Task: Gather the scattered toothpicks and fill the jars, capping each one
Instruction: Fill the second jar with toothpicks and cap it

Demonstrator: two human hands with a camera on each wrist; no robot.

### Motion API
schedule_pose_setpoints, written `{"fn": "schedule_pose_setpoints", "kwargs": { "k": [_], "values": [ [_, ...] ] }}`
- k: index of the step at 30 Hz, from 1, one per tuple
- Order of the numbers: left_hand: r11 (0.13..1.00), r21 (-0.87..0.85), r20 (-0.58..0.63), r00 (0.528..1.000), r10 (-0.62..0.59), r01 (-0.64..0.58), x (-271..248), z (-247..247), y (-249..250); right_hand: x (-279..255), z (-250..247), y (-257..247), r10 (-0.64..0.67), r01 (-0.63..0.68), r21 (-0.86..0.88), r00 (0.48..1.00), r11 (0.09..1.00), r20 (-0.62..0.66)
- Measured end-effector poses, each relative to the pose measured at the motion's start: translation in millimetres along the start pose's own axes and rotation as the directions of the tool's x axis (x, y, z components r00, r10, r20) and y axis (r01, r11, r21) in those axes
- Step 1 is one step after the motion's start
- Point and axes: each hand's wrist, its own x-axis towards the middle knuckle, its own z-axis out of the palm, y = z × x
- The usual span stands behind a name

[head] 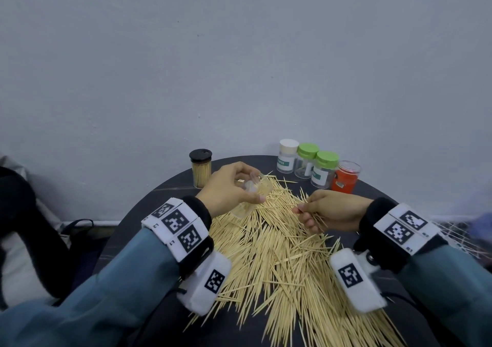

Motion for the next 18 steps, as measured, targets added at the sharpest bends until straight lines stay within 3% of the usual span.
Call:
{"fn": "schedule_pose_setpoints", "kwargs": {
  "k": [5, 8, 10, 14, 18],
  "values": [
    [1.0, 0.027, 0.026, 1.0, 0.003, -0.004, -1.4, 4.3, -0.5, -0.6, 7.8, -3.7, -0.066, 0.064, 0.12, 0.998, 0.991, 0.011],
    [1.0, 0.026, 0.048, 0.999, 0.0, -0.001, -3.3, 6.7, 0.5, -0.6, 13.3, -10.4, -0.208, 0.217, 0.293, 0.976, 0.931, -0.061],
    [1.0, 0.021, 0.068, 0.998, 0.002, -0.004, -5.3, 8.5, 2.7, -1.7, 18.6, -18.3, -0.357, 0.396, 0.395, 0.918, 0.829, -0.17],
    [0.999, -0.032, 0.138, 0.99, 0.017, -0.013, -10.5, 12.4, 10.3, -7.5, 30.9, -29.3, -0.582, 0.685, 0.41, 0.728, 0.602, -0.362],
    [0.997, -0.068, 0.19, 0.981, 0.039, -0.027, -14.0, 17.4, 16.1, -3.8, 44.1, -16.8, -0.676, 0.76, 0.151, 0.637, 0.632, -0.371]
  ]
}}
